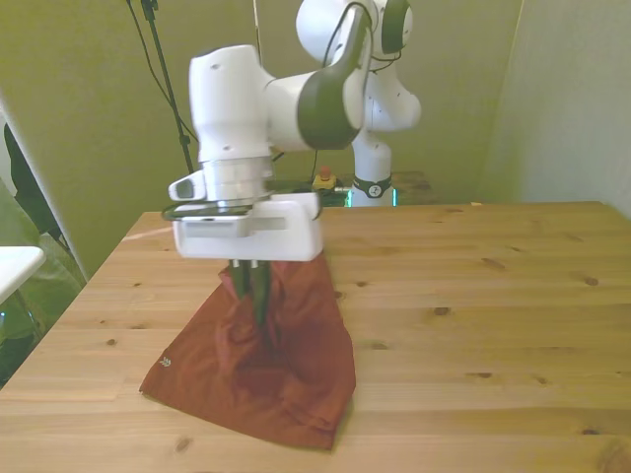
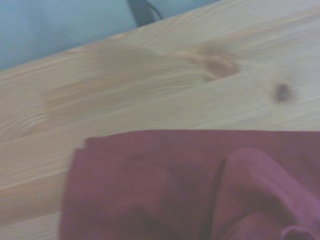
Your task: Unfold the shorts
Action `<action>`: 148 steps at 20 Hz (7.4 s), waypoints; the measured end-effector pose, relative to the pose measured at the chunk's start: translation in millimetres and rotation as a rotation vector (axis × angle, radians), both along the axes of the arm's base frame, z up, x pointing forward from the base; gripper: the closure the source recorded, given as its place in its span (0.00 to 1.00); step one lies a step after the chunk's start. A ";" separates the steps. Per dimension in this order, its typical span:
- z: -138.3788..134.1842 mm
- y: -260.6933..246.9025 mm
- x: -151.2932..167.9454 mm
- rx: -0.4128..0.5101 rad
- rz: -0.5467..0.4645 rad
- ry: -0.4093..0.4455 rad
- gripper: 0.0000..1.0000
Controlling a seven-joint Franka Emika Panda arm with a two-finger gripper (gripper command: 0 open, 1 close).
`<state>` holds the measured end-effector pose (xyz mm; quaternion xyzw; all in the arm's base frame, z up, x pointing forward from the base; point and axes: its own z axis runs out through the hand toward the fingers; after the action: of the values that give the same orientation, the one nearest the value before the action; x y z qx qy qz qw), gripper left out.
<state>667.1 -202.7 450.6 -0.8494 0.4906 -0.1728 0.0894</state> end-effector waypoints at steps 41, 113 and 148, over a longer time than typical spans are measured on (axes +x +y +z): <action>-49.8 338.5 -4.7 -0.319 0.289 0.052 0.00; -80.3 35.2 -49.8 -0.080 0.406 0.232 1.00; -82.9 307.1 -265.9 -0.352 0.711 0.230 0.00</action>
<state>401.2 104.4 367.7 -0.9821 0.1364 -0.1163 -0.0587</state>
